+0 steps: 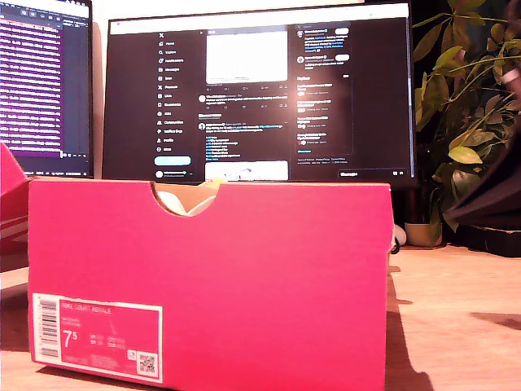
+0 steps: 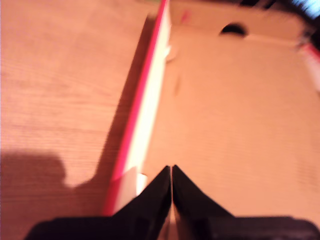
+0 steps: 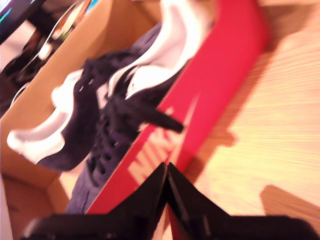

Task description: Close the red shoebox by pushing the lid with your left arm and holding the box in place with your right arm

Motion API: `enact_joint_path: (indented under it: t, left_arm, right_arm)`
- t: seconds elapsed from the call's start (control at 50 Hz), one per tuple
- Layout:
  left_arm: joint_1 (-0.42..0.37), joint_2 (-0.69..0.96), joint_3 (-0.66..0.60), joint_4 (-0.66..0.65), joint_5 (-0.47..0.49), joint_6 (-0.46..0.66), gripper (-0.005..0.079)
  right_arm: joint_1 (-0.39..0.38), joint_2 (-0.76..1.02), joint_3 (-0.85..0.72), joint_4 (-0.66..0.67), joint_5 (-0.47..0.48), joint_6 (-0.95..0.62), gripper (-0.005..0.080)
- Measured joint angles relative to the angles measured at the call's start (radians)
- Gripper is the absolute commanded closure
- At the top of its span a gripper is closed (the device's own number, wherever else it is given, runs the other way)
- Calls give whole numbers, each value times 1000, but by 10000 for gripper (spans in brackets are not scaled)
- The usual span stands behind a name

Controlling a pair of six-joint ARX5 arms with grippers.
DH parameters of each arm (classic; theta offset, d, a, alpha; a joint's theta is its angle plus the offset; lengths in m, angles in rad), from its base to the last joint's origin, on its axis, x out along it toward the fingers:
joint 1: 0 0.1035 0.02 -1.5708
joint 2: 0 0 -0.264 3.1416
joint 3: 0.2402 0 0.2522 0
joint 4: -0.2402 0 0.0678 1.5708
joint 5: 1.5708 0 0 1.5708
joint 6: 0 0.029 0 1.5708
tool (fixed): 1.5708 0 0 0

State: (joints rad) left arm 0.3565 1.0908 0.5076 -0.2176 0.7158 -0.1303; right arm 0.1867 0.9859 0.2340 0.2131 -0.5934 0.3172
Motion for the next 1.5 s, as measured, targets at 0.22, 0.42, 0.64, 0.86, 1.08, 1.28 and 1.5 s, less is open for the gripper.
enact_joint_path:
  t: [0.22, 0.42, 0.64, 0.86, 1.08, 1.28, 1.5]
  left_arm:
    - [40, 188, 133, -7, 0, 61, 762]
    - [58, 360, 237, -77, 0, 131, 762]
    - [58, 488, 245, -103, 3, 172, 762]
    - [55, 516, 254, -131, 43, 175, 762]
    - [44, 550, 254, -152, 79, 180, 762]
    - [55, 550, 277, -149, 151, 187, 762]
    - [63, 550, 341, -190, 254, 187, 761]
  right_arm:
    - [56, 106, 0, 82, 0, 13, 764]
    - [77, 181, 6, 207, 2, 46, 764]
    - [77, 267, 15, 253, 2, 49, 764]
    - [102, 356, 55, 301, 2, 49, 764]
    - [138, 454, 146, 318, 6, 49, 764]
    - [167, 499, 192, 317, 23, 48, 764]
    - [168, 498, 195, 295, 23, 23, 764]
